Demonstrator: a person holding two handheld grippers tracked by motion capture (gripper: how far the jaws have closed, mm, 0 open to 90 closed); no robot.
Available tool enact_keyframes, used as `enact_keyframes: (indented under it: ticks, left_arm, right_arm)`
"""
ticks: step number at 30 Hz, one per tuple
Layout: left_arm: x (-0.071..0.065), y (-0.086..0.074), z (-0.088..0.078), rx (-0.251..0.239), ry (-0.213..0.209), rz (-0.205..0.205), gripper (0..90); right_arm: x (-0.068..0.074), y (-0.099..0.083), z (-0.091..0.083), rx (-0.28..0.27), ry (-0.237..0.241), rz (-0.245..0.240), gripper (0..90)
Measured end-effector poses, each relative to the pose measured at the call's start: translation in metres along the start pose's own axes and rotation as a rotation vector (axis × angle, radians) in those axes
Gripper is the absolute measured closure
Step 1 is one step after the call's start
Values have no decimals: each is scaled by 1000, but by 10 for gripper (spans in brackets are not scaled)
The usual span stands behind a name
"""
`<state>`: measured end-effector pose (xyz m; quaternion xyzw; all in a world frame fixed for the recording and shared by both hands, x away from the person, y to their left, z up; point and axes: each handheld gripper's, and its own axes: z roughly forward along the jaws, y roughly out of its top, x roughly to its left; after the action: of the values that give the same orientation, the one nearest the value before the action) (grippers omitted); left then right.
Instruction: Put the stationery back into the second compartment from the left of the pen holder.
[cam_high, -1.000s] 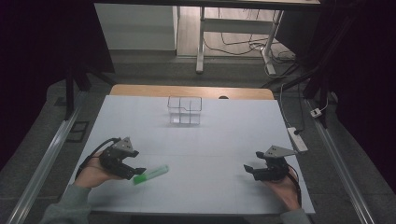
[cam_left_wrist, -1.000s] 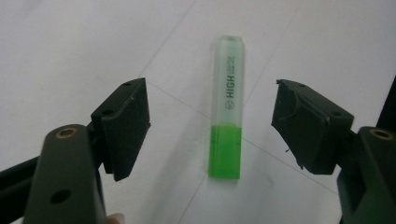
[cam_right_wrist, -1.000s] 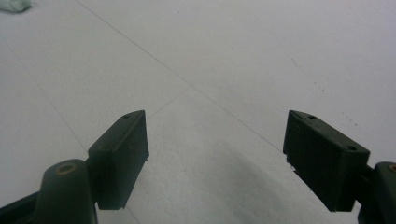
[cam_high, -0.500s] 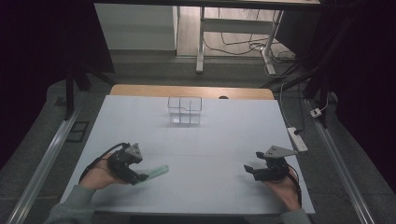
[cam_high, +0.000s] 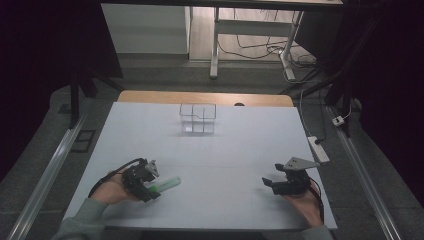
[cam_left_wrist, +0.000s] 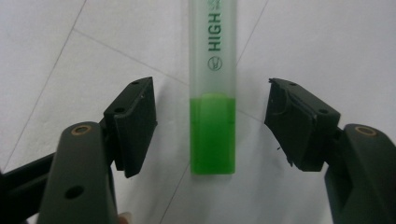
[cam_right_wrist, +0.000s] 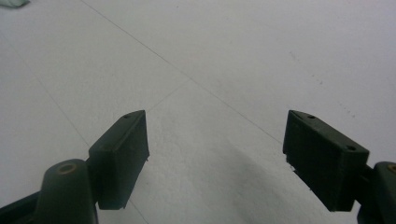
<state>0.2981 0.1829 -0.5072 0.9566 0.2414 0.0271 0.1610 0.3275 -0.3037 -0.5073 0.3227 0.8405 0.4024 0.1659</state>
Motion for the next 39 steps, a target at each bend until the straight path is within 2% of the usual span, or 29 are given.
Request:
enact_keyframes:
  ticks: [5, 7, 10, 14, 16, 26, 28, 32, 39]
  left_arm:
    - [0, 0, 5, 34, 9, 2, 408]
    - [0, -1, 5, 28, -8, 7, 460]
    - [0, -2, 5, 23, -13, 10, 518]
    - [0, -3, 4, 13, -11, 9, 659]
    - [1, -4, 4, 11, -16, -5, 664]
    - [2, -6, 2, -1, -10, -4, 668]
    - [3, -8, 0, -14, -2, -11, 668]
    - [5, -12, -9, -91, 4, -25, 668]
    - [7, -15, -18, -179, 16, -58, 668]
  right_arm:
    - [1, 0, 1, 4, 1, -2, 216]
    - [1, 0, 1, 6, 1, -3, 217]
    - [0, 0, 0, 4, -3, -1, 217]
    - [0, 0, -1, 6, -1, 0, 217]
    - [0, -1, 0, 9, -1, -3, 217]
    - [1, -1, -1, 9, -3, 1, 217]
    - [1, -1, -1, 6, -3, 3, 218]
    - [0, -1, 0, 4, -2, 2, 218]
    - [1, -1, -1, 8, -6, 1, 219]
